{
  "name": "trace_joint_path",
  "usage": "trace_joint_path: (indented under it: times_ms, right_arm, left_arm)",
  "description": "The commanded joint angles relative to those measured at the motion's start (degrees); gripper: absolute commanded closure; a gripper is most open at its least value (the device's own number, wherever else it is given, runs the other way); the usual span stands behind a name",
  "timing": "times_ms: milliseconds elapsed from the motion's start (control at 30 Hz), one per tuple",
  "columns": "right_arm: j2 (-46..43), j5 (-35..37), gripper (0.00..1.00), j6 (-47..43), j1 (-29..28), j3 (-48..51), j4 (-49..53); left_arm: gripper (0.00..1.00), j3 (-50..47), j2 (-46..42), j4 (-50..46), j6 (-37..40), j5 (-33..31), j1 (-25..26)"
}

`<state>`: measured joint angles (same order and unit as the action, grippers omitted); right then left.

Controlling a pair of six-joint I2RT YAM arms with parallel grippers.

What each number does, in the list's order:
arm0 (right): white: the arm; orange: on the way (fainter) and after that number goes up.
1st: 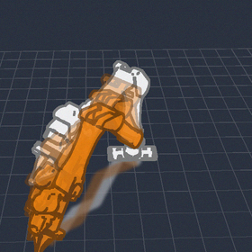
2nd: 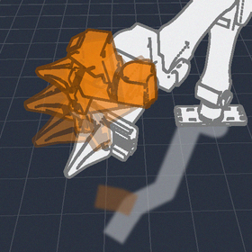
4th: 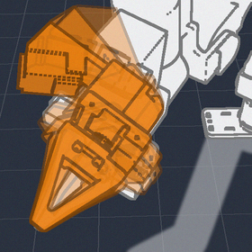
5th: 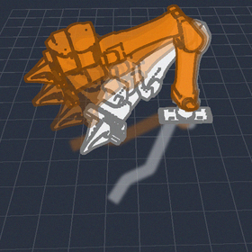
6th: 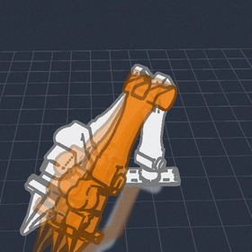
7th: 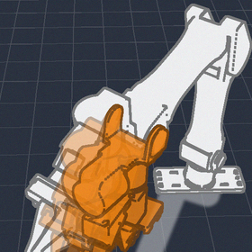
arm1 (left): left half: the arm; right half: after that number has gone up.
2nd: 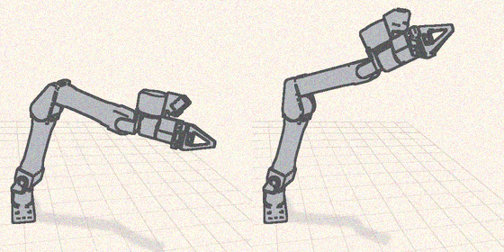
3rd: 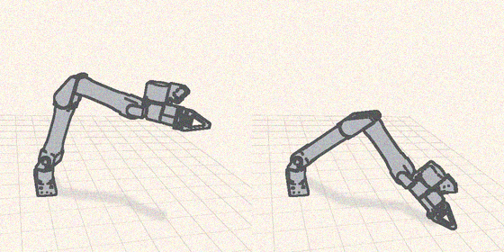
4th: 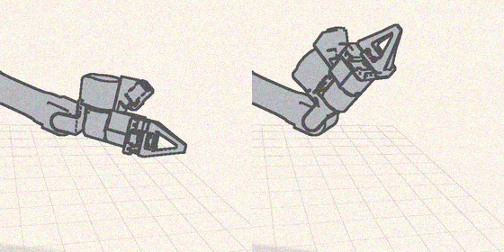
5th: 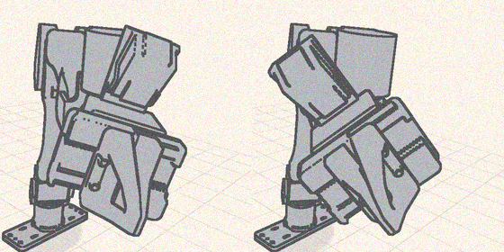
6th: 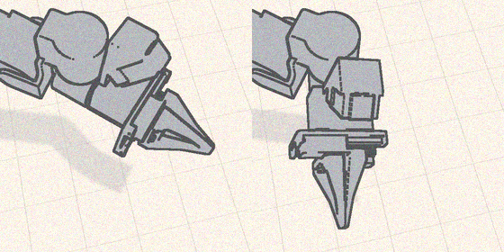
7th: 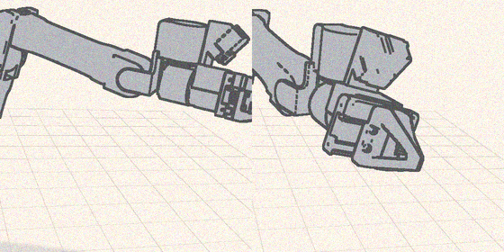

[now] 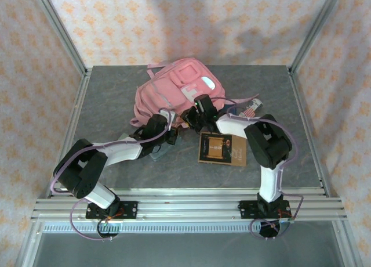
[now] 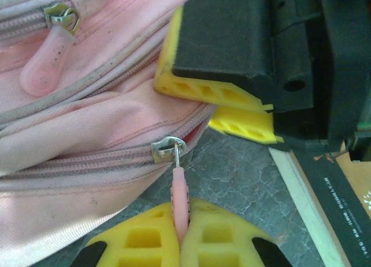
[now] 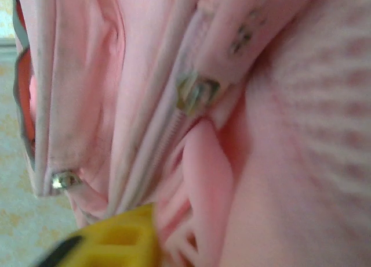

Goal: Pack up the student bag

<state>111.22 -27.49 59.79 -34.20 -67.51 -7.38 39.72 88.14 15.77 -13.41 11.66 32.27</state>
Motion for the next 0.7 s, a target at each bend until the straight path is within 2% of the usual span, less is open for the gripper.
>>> trace_joint_path:
  times_ms: [0, 200, 467, 667]
  right_arm:
    - [1.8, 2.2, 0.98, 0.4, -0.1, -2.7, -2.0]
    - [-2.6, 4.2, 1.0, 0.8, 2.4, 2.2, -4.7]
    - [-8.3, 4.6, 1.0, 0.6, 6.8, 7.6, -7.2]
    - [-6.1, -0.4, 1.0, 0.2, 6.9, 3.9, -8.8]
  left_arm:
    - [1.0, 2.8, 0.5, -2.0, -0.8, -0.8, 0.9]
    - [1.0, -0.4, -3.1, -3.5, -1.9, -5.7, -1.6]
    - [1.0, -6.5, -10.6, -6.6, -5.0, -11.1, -10.4]
    - [1.0, -6.2, -14.1, -9.0, -6.4, -9.4, -11.6]
